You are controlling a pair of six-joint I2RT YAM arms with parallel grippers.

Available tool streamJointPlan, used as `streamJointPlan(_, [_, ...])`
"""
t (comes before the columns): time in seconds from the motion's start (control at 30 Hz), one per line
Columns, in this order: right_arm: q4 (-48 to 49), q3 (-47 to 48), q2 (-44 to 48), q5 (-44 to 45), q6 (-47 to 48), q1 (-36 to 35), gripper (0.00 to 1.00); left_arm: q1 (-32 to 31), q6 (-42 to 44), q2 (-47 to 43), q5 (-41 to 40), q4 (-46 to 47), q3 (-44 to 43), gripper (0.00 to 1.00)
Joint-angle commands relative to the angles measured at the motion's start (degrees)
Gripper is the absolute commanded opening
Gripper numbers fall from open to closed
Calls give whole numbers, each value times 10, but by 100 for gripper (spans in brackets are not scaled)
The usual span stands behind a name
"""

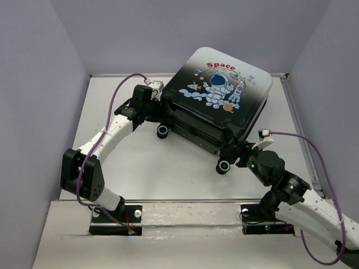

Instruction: Pack the luggage

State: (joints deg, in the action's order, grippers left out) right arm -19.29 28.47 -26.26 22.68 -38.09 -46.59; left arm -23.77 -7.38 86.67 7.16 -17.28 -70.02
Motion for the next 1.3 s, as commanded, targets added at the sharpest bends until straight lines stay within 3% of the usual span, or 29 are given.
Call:
streamJointPlan(0.0, [-52, 13, -30, 84, 38, 14, 7, -5, -74, -49, 101, 106, 45, 6])
streamJointPlan(0.17, [-25, 12, -62, 38, 63, 97, 7, 21, -172, -111, 192, 244, 147, 6])
streamJointPlan(0.3, [-7, -2, -59, -70, 75, 185, 7, 57, -288, -128, 269, 425, 241, 6])
streamJointPlan(0.37, [-7, 0, -62, -103, 71, 186, 7, 72, -314, -124, 284, 448, 247, 6])
streamJointPlan(0.4, [-9, 1, -63, -111, 71, 186, 7, 74, -315, -120, 290, 449, 243, 6])
streamJointPlan(0.43, [-11, 0, -63, -117, 70, 186, 7, 76, -313, -118, 297, 450, 238, 13])
streamJointPlan(0.47, [-14, 0, -60, -121, 70, 186, 7, 77, -308, -120, 296, 450, 236, 40])
streamJointPlan(0.57, [-17, -1, -50, -128, 69, 186, 7, 92, -303, -131, 295, 440, 236, 76])
streamJointPlan(0.7, [-17, 3, -59, -134, 72, 186, 7, 108, -274, -132, 293, 397, 216, 88])
streamJointPlan(0.8, [-16, 1, -55, -135, 72, 186, 7, 108, -212, -141, 262, 304, 182, 95])
streamJointPlan(0.93, [-14, 2, -54, -140, 75, 186, 7, 108, -151, -170, 178, 195, 161, 99])
streamJointPlan(1.27, [-7, -1, -52, -149, 77, 186, 7, 108, -173, -116, 222, 213, 139, 99])
